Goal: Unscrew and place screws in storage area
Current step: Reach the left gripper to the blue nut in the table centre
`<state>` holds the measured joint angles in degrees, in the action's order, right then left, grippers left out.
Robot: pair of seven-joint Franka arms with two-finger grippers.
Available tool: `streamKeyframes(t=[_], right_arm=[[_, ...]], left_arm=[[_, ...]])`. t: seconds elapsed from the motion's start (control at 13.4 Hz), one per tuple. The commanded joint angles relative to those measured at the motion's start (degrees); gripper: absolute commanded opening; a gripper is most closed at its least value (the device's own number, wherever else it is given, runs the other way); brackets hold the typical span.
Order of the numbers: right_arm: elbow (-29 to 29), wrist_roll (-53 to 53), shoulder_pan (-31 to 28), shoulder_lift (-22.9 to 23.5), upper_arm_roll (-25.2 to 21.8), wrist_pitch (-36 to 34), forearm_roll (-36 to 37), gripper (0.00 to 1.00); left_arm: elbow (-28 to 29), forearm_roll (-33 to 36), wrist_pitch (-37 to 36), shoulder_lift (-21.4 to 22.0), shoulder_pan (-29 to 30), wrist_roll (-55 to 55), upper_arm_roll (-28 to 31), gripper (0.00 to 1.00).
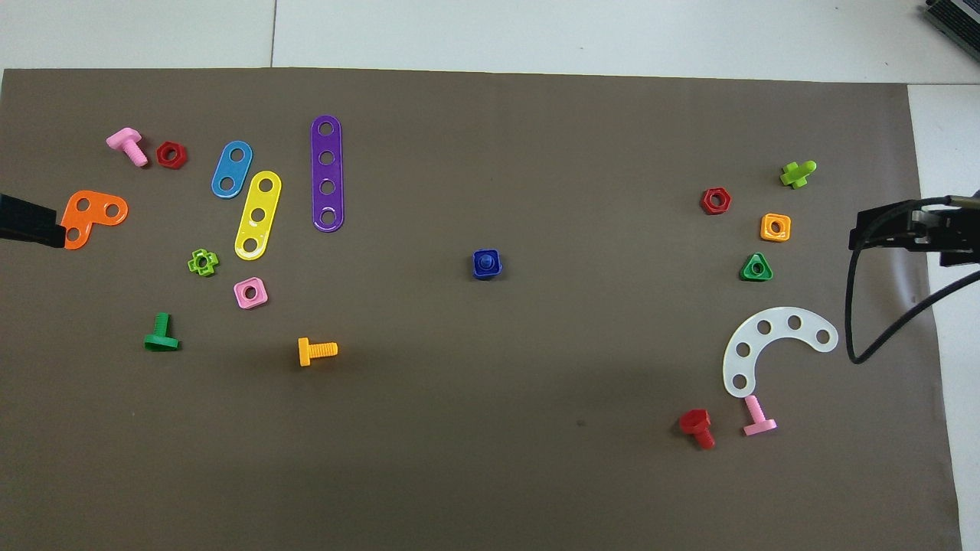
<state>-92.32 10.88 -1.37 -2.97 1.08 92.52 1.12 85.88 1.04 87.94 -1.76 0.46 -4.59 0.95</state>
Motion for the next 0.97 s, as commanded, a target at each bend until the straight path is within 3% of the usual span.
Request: streamKeyframes(t=[0.0,0.37,0.67,0.9], right_arm=[[-0.1,-1.2,-0.4,-0.5,0.2,-0.2,-0.2,1.00],[-0.1,-1.2,-0.4,-0.5,0.2,-0.2,-0.2,1.00],[-0.1,-1.1,-0.4,-0.5,0.2,-0.2,-0.2,1.00],[-0.1,-1.2,-0.4,-0.5,0.2,-0.2,-0.2,1.00]], left_arm=[[1.4,0.7,1.3,0.6,0.9,-0.6,-0.4,1.00],[4.4,0.4,5.2,1.6,-0.2,-0.2,-1.1,1.00],[7.4,-5.6,6.7,1.6,-7.4,6.3,-1.2,1.00],[6.4,-6.2,11.3,-2.3,-14.9,15.5,-1.1,1.00]])
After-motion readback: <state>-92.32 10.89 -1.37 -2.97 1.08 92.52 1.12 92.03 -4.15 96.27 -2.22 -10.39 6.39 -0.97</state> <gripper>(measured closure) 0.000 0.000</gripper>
